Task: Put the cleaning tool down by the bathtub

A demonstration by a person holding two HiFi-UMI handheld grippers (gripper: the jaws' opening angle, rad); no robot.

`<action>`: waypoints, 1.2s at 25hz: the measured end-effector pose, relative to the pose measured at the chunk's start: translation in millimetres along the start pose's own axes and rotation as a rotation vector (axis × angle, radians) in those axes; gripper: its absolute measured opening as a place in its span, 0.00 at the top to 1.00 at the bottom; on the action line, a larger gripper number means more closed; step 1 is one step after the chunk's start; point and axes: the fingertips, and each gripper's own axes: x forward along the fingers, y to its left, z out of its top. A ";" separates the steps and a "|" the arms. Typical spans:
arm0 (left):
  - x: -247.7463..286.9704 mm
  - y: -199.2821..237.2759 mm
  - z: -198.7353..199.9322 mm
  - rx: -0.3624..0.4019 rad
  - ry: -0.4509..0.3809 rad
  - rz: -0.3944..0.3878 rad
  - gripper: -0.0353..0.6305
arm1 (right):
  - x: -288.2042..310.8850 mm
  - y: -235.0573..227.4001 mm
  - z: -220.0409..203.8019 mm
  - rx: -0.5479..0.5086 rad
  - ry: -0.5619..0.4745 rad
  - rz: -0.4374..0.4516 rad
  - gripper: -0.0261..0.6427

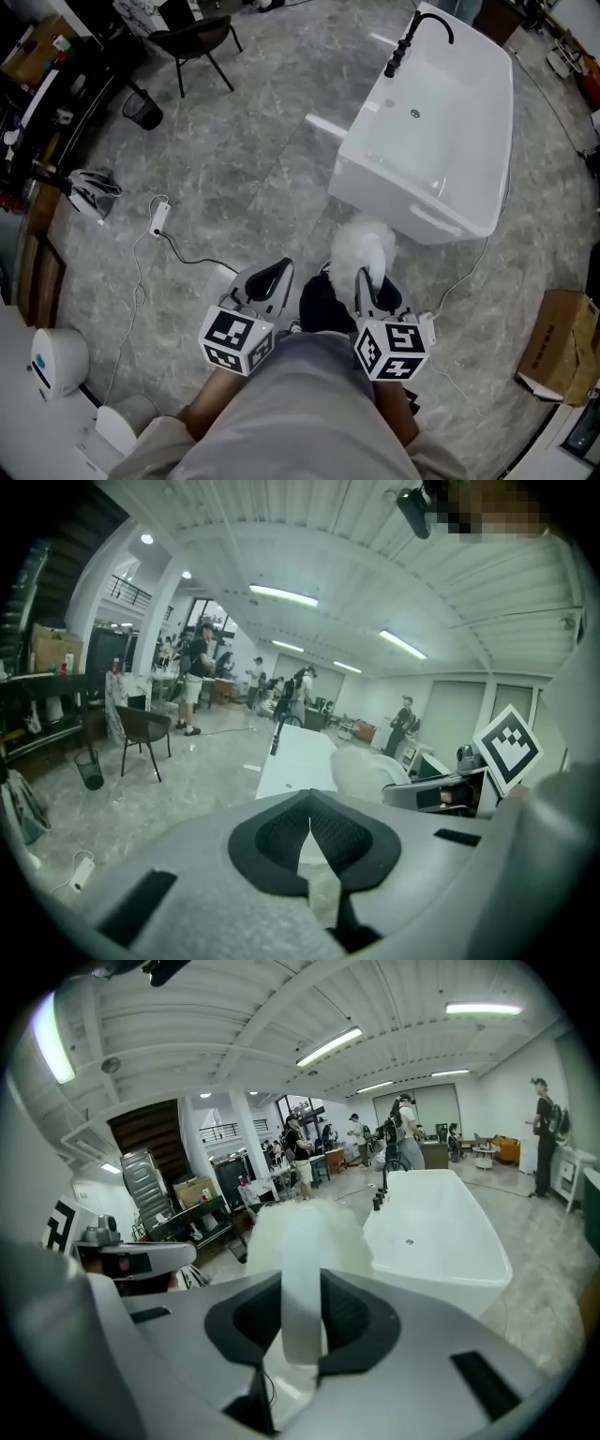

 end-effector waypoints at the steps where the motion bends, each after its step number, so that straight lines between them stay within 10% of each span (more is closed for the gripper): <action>1: 10.2 2.3 5.3 0.000 0.006 -0.002 0.94 | 6.8 -7.2 5.9 0.007 0.000 -0.003 0.85; 30: 190.7 10.7 88.1 0.052 0.098 -0.109 0.94 | 115.3 -136.4 86.0 0.162 0.023 -0.073 0.85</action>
